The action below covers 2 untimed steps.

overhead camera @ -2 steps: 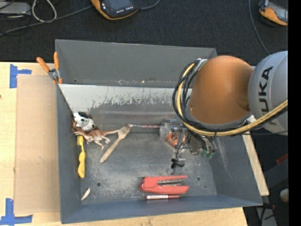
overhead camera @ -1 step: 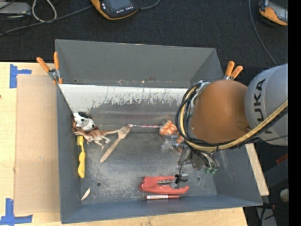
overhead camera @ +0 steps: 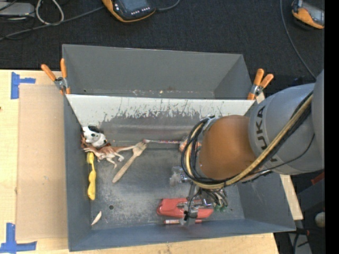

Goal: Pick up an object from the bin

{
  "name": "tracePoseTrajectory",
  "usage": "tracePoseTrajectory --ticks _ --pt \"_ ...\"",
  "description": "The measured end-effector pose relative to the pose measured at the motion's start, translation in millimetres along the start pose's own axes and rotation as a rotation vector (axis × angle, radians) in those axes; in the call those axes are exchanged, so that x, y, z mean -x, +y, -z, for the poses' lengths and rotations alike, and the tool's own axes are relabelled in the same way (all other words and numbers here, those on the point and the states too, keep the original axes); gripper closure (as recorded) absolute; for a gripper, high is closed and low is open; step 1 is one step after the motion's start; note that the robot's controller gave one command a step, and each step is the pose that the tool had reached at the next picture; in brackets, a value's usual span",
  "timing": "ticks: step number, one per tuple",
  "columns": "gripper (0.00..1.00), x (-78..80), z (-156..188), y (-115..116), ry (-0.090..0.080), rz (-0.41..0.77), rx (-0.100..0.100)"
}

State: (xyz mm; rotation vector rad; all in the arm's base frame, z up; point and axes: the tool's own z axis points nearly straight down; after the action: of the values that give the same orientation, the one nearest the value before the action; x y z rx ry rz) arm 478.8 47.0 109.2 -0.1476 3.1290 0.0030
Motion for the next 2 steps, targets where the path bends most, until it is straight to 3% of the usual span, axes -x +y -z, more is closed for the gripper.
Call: tracePoseTrajectory --ticks 1,2 --pt "1.00 -5.4 -27.5 -8.4 0.007 -0.002 -0.002" --pt "1.00 -6.1 -25.3 -8.2 0.009 -0.004 -0.002"
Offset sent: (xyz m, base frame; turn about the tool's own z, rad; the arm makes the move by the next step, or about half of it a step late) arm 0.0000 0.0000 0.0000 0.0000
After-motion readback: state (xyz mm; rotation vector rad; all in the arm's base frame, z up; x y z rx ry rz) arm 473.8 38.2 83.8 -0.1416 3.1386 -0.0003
